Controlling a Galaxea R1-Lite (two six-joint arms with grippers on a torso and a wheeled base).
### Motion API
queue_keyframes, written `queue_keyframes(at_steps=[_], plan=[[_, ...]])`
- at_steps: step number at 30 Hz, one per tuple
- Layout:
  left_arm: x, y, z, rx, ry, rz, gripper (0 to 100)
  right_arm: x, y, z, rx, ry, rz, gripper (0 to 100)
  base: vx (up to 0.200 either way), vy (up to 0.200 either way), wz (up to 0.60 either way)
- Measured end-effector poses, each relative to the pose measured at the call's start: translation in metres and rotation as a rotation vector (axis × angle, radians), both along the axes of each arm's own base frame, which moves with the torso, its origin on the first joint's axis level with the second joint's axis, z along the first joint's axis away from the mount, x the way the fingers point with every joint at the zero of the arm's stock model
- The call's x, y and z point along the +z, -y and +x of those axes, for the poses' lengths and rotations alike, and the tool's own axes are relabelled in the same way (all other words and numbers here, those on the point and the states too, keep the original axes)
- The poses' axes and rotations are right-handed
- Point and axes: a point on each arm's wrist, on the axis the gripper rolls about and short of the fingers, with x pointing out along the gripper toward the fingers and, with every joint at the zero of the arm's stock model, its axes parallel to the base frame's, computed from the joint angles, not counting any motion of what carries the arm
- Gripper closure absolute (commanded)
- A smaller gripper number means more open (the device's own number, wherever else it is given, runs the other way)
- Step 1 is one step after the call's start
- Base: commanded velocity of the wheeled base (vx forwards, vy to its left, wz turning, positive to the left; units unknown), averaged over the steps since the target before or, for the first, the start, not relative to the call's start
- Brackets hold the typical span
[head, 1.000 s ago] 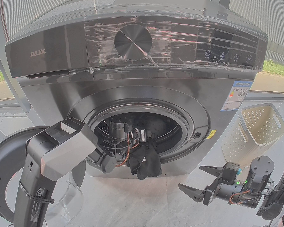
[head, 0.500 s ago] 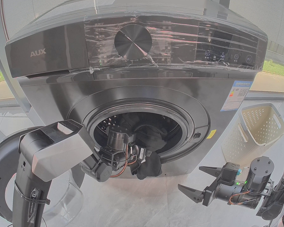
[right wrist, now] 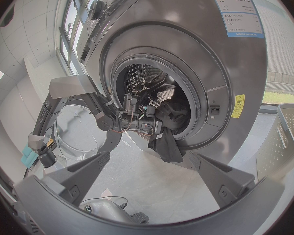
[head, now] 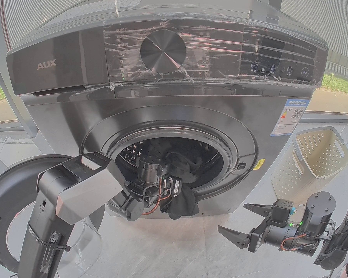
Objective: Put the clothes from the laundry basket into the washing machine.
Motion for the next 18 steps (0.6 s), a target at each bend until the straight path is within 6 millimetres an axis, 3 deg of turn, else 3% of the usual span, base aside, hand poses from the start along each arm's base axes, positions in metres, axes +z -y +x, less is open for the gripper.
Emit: queue_keyframes(at_steps=[6,14,15,18], plan=[[0.012,0.001,0.019,0.061,0.064,-0.046,100,0.000,0.000,0.000,0.000,0.000,0.000,0,0.000,0.000,0.00],[0.056,-0.003,0.055,0.187,0.223,-0.181,100,0.000,0.000,0.000,0.000,0.002,0.000,0,0.000,0.000,0.00],[0.060,-0.004,0.057,0.195,0.235,-0.189,0,0.000,0.000,0.000,0.000,0.002,0.000,0,0.000,0.000,0.00],[0.065,-0.007,0.063,0.211,0.257,-0.205,0,0.000,0.000,0.000,0.001,0.001,0.000,0,0.000,0.000,0.00]])
